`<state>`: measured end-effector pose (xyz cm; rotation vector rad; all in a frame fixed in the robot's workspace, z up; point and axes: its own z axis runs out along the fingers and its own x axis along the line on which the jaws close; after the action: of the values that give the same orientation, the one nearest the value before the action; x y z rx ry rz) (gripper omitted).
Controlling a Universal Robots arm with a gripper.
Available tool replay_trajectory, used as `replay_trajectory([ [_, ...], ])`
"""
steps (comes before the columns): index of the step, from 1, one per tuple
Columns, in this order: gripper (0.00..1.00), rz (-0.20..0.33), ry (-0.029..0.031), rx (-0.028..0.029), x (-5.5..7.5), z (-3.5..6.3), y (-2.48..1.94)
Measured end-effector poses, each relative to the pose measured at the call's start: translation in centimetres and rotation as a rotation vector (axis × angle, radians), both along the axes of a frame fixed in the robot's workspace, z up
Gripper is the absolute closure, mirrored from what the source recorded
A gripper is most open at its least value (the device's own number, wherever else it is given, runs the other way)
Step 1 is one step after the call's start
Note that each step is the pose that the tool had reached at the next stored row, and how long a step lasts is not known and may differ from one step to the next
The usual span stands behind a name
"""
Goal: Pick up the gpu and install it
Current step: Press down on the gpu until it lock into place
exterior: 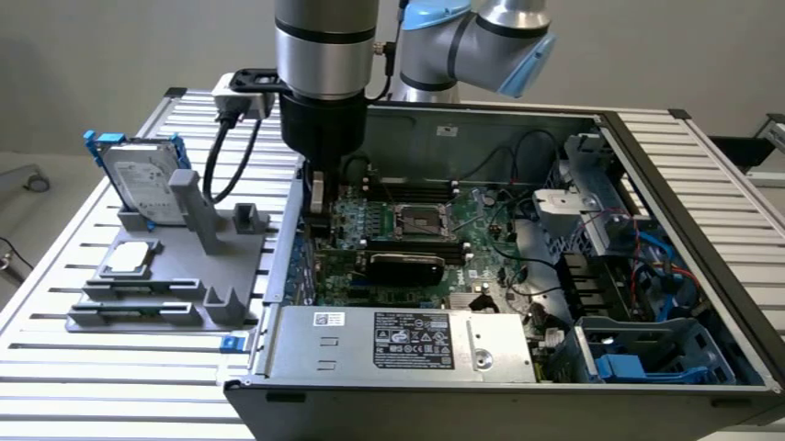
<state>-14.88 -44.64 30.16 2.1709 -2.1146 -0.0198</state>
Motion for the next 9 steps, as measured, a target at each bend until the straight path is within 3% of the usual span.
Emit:
replay_trajectory([
  [9, 0.89, -0.015, 0.0001, -0.0001, -0.17, 0.0, 0.25],
])
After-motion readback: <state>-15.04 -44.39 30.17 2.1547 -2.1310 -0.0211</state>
